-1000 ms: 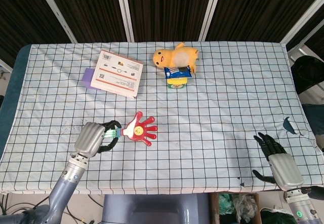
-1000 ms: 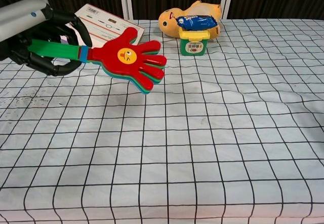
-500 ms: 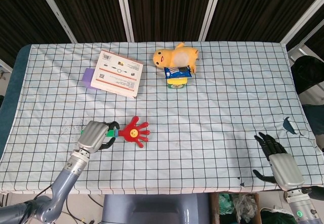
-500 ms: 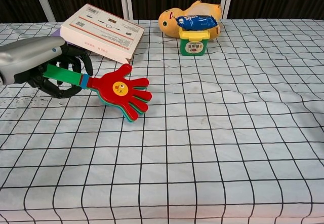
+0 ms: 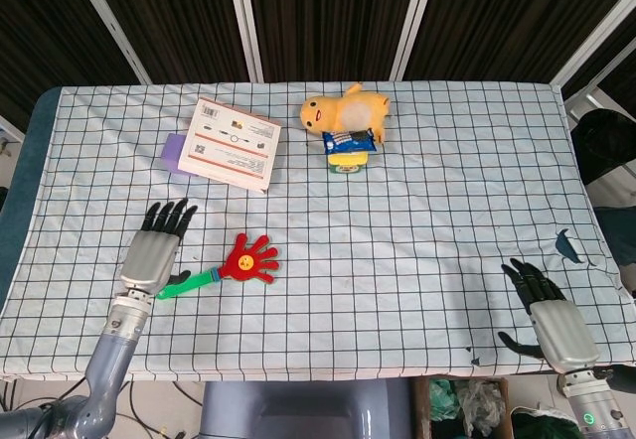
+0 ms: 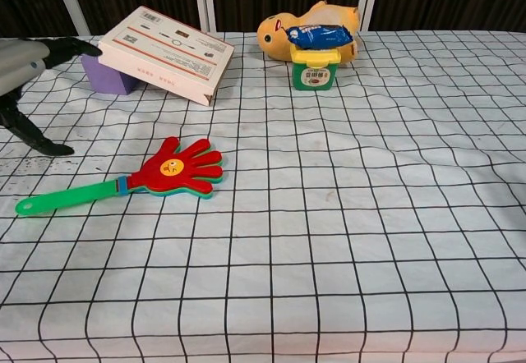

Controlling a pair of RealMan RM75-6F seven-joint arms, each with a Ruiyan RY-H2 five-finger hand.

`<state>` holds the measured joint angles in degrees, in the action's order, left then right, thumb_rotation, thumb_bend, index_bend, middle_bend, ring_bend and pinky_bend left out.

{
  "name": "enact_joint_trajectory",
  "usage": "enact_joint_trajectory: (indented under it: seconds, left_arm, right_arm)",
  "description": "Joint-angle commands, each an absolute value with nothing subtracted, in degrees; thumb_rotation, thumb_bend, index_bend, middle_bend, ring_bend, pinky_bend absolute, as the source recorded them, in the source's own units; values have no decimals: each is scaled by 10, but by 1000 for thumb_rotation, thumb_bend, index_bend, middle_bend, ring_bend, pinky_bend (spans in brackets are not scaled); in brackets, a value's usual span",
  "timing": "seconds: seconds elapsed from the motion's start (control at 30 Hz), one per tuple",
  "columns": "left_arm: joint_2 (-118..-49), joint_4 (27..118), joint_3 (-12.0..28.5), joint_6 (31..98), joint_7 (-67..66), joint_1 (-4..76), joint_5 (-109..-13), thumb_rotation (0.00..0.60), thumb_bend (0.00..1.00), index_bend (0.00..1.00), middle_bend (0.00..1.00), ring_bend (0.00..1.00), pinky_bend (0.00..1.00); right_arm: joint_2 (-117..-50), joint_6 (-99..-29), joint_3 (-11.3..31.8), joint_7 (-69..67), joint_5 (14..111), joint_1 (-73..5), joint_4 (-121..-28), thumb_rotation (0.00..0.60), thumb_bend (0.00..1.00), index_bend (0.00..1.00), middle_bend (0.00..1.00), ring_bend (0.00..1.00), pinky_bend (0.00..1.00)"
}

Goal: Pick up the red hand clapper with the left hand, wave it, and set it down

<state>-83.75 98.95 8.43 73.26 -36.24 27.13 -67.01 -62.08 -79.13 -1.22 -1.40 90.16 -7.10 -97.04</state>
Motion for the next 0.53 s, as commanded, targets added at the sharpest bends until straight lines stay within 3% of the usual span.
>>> enact_joint_trajectory:
  seconds: [0.03, 0.33, 0.53]
  left_arm:
    - [-803, 1017, 69, 782, -348, 237, -702, 600, 0, 0, 0, 0, 0]
    - [-719, 1015, 8, 916, -266, 136, -805, 600, 0, 0, 0, 0, 0]
    - [-678, 1006, -34, 961, -205, 70, -822, 600, 0, 0, 0, 0, 0]
  right_arm:
    - [-621, -791, -12, -13, 901, -71, -970, 600, 161, 0, 0, 0, 146]
    - [-627, -792, -12, -4, 902, -71, -964, 600, 161, 0, 0, 0, 146]
    - [-632, -805, -6, 7, 902, -67, -957, 600, 161, 0, 0, 0, 145]
